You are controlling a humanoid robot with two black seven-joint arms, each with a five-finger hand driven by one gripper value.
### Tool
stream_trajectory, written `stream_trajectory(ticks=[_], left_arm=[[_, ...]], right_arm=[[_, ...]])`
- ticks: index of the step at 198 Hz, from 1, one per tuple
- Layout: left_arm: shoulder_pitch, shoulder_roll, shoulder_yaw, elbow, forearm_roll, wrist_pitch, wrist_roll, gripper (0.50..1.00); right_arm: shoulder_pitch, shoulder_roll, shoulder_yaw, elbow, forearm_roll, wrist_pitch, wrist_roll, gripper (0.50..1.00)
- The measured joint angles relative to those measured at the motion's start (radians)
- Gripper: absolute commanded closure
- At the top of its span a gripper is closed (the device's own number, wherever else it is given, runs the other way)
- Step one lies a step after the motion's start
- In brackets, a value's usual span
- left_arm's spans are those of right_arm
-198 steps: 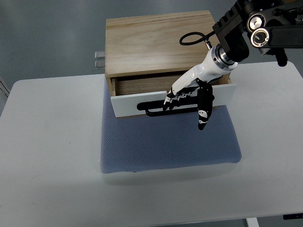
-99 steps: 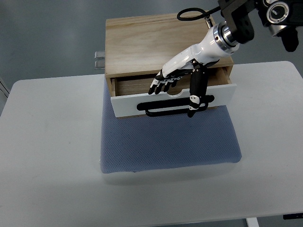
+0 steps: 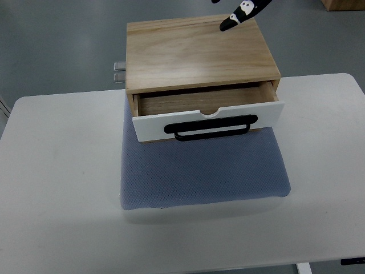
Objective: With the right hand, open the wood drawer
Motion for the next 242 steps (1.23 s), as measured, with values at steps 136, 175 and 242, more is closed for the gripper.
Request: stream_trajectory(ticks=[136,175,242], left_arm=[[0.000,0.000,0.000,0.000,0.000,0.000,0.000,0.500],[0.000,0.000,0.000,0.000,0.000,0.000,0.000,0.500],[0.000,0.000,0.000,0.000,0.000,0.000,0.000,0.500]], right_arm=[[-0.540,0.335,0.808,-0.463,0.176,-0.365,0.069,0.556],[-0.575,0.349,0.797,-0.485,0.182,-0.363,0.086,0.556],[-0.621,0.394,0.793,-0.486,0.174,-0.367,0.168,0.556]])
